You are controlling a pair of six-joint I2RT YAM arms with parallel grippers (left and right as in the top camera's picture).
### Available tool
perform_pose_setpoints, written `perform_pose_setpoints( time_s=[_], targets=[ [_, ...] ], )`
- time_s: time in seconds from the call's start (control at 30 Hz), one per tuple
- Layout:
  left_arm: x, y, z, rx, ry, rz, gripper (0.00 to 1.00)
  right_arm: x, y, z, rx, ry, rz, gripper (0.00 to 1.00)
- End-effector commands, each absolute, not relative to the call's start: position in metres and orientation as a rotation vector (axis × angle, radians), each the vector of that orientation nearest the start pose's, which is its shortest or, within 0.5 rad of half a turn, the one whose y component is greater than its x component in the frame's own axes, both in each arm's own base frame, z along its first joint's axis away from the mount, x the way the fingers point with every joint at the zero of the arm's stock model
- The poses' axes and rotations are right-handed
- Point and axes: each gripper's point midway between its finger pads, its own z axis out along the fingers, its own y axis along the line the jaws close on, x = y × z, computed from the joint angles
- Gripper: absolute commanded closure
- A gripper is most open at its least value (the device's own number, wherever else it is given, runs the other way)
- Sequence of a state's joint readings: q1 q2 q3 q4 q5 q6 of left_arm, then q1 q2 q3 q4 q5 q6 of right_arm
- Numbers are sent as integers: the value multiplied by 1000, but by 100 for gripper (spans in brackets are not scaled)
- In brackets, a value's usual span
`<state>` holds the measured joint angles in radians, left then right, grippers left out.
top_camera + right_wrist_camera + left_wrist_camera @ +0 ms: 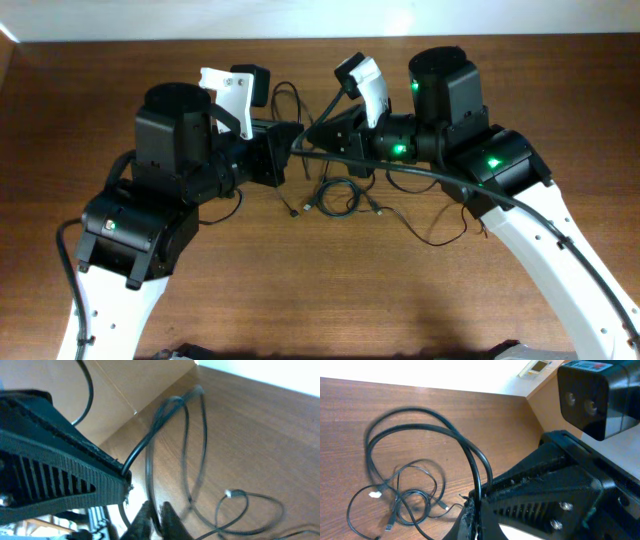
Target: Untangle cables
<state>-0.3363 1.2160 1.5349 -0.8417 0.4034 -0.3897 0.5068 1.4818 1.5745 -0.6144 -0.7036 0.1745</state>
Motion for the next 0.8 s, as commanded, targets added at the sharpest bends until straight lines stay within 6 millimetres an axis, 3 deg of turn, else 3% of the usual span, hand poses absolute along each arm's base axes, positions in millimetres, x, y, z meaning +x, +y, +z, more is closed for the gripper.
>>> perform_pose_setpoints(
  time_s=[0.0,0.17,0.23,0.53,0.67,0.77],
  targets=[
    [302,-174,386,188,2137,-831,100,304,296,368,-796,1977,1128,96],
    [322,-103,356,-87,2214,-347,100,309,297,375,-712,1991,1168,96],
    [321,-74,346,-172,2234,-152,100,323,292,375,-562,2038,1145,96],
    [313,-56,337,-165,2274,-12,100,369,250,357,28,2168,949,96],
    [314,-24,340,-276,2242,113,100,375,224,335,241,2232,810,96],
    [314,1,338,-435,2225,125,100,373,222,331,251,2248,791,96]
  ],
)
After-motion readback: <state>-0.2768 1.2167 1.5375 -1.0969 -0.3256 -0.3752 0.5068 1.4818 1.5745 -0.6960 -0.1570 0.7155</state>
